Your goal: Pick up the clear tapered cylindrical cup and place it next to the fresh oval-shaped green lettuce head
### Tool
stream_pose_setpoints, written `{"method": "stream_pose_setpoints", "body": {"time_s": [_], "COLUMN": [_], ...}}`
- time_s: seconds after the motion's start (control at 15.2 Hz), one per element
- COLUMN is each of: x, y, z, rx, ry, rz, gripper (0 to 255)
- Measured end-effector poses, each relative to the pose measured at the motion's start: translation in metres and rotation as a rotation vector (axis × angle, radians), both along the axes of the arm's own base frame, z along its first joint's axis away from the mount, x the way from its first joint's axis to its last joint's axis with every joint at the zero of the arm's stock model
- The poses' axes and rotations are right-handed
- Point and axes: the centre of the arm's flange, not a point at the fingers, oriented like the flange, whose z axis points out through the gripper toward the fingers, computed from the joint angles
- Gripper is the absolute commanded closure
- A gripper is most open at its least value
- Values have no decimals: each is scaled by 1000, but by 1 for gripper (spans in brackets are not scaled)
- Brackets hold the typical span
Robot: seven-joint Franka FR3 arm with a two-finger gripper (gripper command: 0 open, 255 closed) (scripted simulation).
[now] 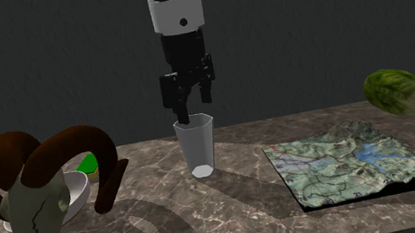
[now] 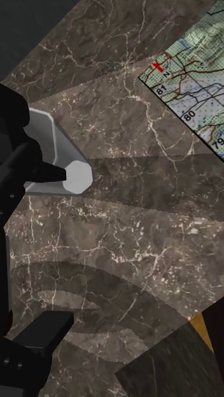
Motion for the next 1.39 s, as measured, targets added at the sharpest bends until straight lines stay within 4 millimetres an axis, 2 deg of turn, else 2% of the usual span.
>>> {"method": "stream_pose_setpoints", "body": {"time_s": [0.4,0.59,1.06,1.39], "x": [59,88,96,95], "y": [-28,-40,-44,-44], "z": [-44,-59,-99,-104], "rx": [-11,-15,-17,-17], "ry": [-2,-2,-2,-3], "rz": [-16,-23,-24,-24], "gripper": [0,0,0,0]}}
